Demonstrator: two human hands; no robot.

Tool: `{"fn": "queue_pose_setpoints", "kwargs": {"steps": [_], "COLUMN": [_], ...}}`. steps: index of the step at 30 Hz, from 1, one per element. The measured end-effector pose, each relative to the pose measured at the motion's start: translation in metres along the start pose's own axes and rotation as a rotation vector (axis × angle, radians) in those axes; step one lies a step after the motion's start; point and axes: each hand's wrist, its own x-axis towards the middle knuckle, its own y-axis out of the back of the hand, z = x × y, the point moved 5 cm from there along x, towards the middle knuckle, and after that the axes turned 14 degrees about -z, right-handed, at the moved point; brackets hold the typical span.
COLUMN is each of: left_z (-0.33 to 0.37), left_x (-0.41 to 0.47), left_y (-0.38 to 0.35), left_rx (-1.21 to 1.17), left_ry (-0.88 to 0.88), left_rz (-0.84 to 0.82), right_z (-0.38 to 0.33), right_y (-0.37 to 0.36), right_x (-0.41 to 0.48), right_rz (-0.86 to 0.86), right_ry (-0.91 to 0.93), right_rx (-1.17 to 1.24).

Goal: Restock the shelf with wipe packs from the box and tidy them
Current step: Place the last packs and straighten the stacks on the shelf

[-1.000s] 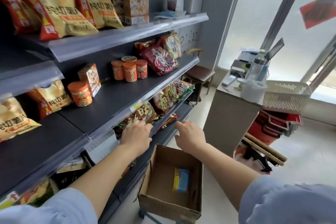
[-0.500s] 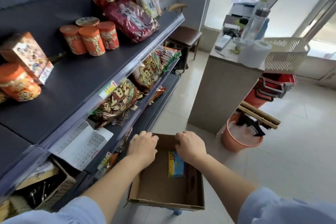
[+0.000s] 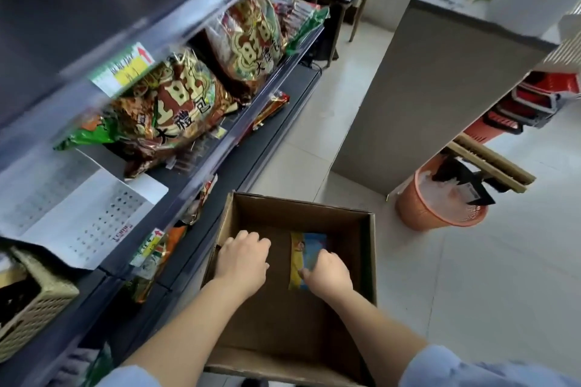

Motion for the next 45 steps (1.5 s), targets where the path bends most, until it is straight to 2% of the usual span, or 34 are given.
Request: {"fn": "queue_pose_setpoints", "kwargs": {"steps": [6, 12, 14, 18, 22, 27, 31, 34, 38, 45], "left_z": [-0.006, -0.009, -0.01, -0.011, -0.01, -0.014, -0.022, -0.031, -0.052, -0.09], "left_x": [0.029, 0.039, 0.039, 0.034, 0.021, -0.008, -0.04, -0.071, -0.115, -0.21], "left_y": [-0.036, -0.048, -0.047, -0.038, -0.02, 0.019, 0.056, 0.086, 0.118, 0.155], "left_rx": [0.008, 0.025, 0.026, 0.019, -0.039, -0.086, -0.112, -0.22, -0.44, -0.752], "left_ry": [0.014, 0.017, 0.017, 0.024, 0.037, 0.066, 0.101, 0.148, 0.224, 0.351], "left_rz": [-0.035, -0.05, -0.044, -0.046, -0.022, 0.008, 0.001, 0.024, 0.069, 0.219], "right_z": [0.014, 0.015, 0.013, 0.0, -0.014, -0.042, -0.069, -0.091, -0.111, -0.167], "right_y": [-0.033, -0.045, -0.043, -0.034, -0.015, 0.023, 0.057, 0.085, 0.119, 0.147], "right_x": [0.049, 0.072, 0.073, 0.064, 0.04, -0.005, -0.047, -0.079, -0.114, -0.195], "right_rz": [-0.024, 0.157, 0.16, 0.084, -0.008, -0.095, -0.14, -0.136, -0.16, -0.321], "right_ry": [-0.172, -0.26, -0.249, -0.109, 0.054, 0.293, 0.418, 0.506, 0.557, 0.688], "right_rx": [0.034, -0.017, -0.008, -0.018, 0.092, -0.006, -0.002, -0.004, 0.176, 0.484]}}
